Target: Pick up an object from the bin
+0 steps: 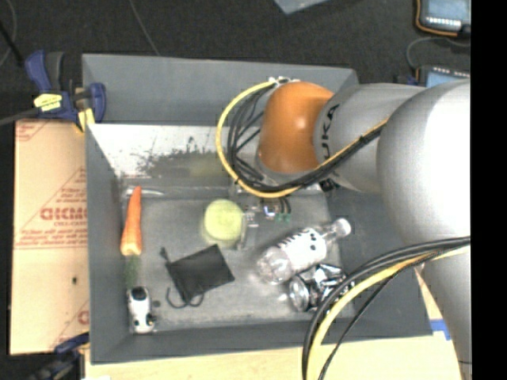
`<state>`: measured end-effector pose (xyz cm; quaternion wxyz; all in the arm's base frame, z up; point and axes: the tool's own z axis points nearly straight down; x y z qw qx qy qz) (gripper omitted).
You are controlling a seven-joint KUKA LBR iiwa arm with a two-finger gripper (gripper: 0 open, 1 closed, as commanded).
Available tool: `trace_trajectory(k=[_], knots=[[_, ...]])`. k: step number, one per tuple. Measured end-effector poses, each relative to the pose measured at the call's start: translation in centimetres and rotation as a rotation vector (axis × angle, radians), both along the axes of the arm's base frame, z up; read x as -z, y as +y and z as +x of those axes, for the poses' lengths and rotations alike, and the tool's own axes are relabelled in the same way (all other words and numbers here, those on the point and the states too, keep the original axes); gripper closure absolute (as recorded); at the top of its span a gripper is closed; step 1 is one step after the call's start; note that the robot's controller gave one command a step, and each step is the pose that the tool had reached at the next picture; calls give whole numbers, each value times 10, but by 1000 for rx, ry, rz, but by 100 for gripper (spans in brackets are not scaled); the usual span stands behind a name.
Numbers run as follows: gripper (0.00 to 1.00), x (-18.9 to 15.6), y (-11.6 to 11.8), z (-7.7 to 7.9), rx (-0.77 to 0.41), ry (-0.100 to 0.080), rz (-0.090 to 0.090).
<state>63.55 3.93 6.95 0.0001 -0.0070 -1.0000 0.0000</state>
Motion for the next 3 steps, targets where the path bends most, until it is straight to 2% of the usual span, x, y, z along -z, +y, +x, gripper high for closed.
trace_trajectory(k=[1,2,3], knots=[[100,-3,42,-10,29,-12,0],[100,-3,42,-10,29,-12,0],[100,-1,-17,-50,20,-15,-1]])
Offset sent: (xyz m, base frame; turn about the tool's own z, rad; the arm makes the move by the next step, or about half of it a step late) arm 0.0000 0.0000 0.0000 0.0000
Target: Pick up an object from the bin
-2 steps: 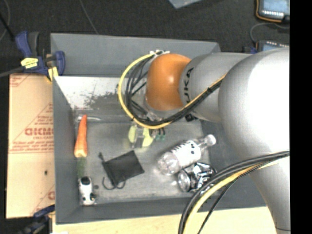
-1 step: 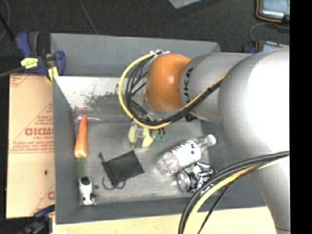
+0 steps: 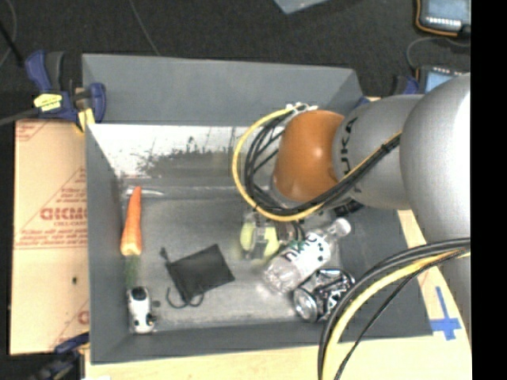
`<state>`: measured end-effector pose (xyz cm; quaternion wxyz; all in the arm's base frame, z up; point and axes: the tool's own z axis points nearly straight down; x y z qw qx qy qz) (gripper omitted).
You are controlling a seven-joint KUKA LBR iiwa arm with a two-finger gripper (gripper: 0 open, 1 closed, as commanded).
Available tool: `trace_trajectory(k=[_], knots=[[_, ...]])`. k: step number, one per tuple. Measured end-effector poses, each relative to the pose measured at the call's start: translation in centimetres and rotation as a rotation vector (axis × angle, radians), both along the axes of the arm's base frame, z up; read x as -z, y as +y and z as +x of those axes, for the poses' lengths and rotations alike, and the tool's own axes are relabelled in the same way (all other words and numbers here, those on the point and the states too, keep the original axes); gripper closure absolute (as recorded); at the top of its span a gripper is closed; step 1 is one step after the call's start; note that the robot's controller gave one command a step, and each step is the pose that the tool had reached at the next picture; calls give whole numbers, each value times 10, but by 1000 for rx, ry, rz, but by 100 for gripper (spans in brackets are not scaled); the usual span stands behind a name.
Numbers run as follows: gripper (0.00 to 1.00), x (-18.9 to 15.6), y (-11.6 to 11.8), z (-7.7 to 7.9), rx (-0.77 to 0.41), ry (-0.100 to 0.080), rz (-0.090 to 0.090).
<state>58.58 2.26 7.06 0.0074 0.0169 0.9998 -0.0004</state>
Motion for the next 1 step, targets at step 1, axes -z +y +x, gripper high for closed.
trace_trajectory(k=[1], knots=[[100,0,0,0,0,0,0]])
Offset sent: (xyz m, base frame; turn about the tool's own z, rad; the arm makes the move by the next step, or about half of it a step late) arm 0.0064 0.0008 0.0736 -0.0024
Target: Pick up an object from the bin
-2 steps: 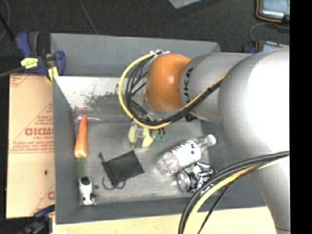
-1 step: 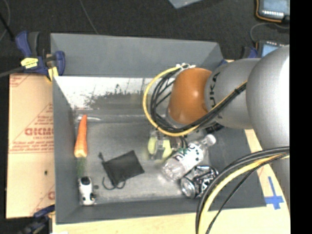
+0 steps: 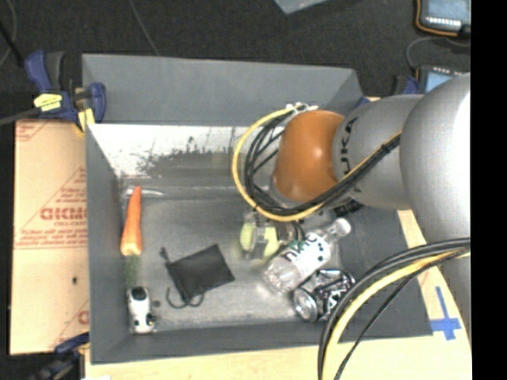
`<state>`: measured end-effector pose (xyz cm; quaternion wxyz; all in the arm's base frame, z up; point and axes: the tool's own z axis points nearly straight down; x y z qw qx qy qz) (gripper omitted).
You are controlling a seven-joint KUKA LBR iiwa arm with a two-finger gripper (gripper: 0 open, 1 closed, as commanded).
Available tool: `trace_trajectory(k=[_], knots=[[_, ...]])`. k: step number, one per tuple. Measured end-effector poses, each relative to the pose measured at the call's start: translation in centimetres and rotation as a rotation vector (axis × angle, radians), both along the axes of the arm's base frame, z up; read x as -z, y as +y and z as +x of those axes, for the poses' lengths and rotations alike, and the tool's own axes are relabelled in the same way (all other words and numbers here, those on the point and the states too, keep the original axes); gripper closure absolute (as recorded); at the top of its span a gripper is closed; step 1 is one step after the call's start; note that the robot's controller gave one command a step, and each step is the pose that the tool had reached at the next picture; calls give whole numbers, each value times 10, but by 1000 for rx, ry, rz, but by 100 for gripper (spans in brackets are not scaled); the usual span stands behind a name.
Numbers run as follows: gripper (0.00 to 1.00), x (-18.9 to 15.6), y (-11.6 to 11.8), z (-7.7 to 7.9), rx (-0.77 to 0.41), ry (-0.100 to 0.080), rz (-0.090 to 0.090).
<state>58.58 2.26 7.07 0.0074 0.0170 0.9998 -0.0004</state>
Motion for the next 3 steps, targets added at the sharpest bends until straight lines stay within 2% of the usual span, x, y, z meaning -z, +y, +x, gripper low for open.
trace_trajectory(k=[1,2,3], knots=[[100,-74,0,7,1,-3,0],[100,-74,0,7,1,-3,0],[100,-113,3,19,-14,-7,-1]])
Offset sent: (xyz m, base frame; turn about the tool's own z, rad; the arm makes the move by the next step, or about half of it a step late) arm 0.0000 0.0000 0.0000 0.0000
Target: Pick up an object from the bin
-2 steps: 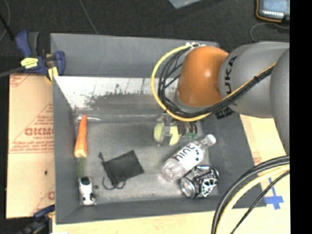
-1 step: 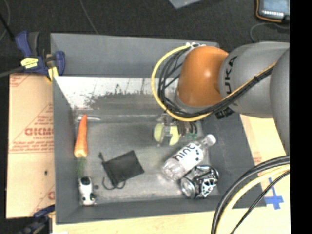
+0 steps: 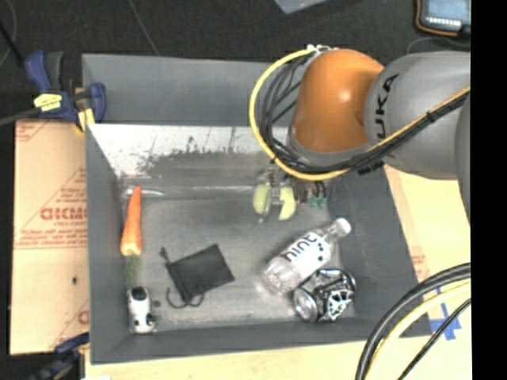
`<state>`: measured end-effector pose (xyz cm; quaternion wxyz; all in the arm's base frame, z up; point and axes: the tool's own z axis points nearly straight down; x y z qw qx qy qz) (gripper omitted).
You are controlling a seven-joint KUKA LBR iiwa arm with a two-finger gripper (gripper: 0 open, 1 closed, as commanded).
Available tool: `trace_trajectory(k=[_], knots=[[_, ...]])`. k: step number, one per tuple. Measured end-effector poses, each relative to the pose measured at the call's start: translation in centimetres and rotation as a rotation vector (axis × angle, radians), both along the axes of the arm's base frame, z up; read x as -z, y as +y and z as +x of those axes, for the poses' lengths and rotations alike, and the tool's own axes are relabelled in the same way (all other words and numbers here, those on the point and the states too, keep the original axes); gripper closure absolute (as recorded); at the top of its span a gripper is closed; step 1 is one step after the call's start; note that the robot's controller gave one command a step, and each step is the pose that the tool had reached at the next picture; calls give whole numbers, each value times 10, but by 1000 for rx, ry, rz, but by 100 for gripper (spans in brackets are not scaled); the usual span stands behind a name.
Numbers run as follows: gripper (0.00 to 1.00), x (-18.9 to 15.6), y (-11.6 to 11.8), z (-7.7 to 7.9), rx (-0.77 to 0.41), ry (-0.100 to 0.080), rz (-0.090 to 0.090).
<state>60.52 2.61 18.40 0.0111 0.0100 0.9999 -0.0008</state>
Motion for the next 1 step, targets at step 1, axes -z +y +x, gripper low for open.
trace_trajectory(k=[1], knots=[[100,0,0,0,0,0,0]])
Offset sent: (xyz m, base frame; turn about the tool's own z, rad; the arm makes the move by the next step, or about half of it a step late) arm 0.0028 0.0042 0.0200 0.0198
